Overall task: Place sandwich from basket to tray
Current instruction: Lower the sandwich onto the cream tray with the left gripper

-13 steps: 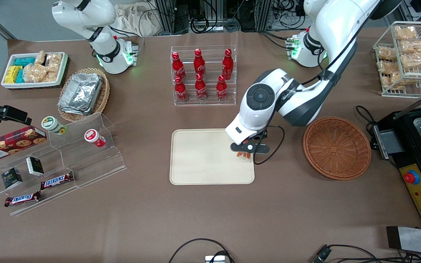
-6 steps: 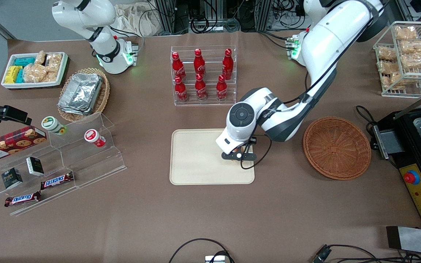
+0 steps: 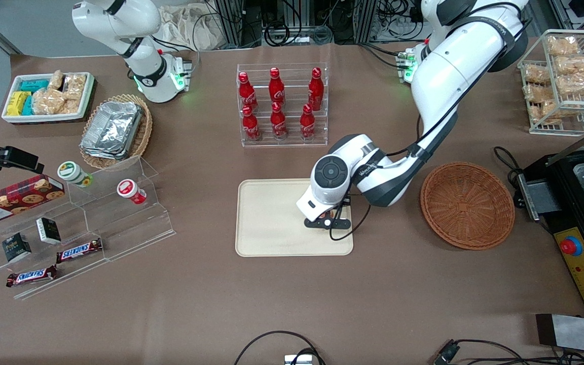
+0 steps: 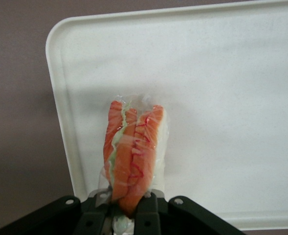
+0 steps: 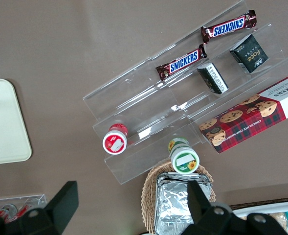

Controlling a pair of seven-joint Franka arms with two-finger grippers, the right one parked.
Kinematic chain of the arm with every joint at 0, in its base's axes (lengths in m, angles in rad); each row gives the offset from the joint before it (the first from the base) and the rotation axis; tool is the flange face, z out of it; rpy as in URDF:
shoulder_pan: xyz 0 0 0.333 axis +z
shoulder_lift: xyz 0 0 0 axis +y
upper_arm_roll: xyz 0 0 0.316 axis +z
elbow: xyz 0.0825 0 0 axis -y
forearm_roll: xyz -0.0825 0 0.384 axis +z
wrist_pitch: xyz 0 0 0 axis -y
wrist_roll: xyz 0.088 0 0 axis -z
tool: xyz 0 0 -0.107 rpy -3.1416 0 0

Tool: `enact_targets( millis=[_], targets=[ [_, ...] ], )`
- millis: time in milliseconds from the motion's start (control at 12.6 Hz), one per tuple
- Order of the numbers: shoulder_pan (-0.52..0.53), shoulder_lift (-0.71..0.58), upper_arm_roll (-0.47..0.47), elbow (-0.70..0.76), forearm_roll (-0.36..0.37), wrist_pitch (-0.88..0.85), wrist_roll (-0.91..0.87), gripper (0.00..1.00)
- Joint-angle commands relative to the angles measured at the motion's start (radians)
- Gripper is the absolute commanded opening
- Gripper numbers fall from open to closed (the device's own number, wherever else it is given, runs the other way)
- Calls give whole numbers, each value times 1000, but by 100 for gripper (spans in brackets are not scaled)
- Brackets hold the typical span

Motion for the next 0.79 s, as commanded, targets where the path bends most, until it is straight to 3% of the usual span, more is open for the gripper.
enact_targets(
  millis=[0, 159, 476, 555, 634, 713],
  targets=[
    [-17, 24, -2, 31, 35, -2, -32, 18],
    [-27, 30, 0, 30, 35, -2, -32, 19],
    [-118, 32, 98, 33, 30, 0, -70, 25],
    [-121, 32, 99, 33, 30, -2, -70, 38],
    [-121, 29, 99, 33, 30, -2, -69, 58],
    [-120, 26, 99, 34, 29, -2, -70, 66]
  ],
)
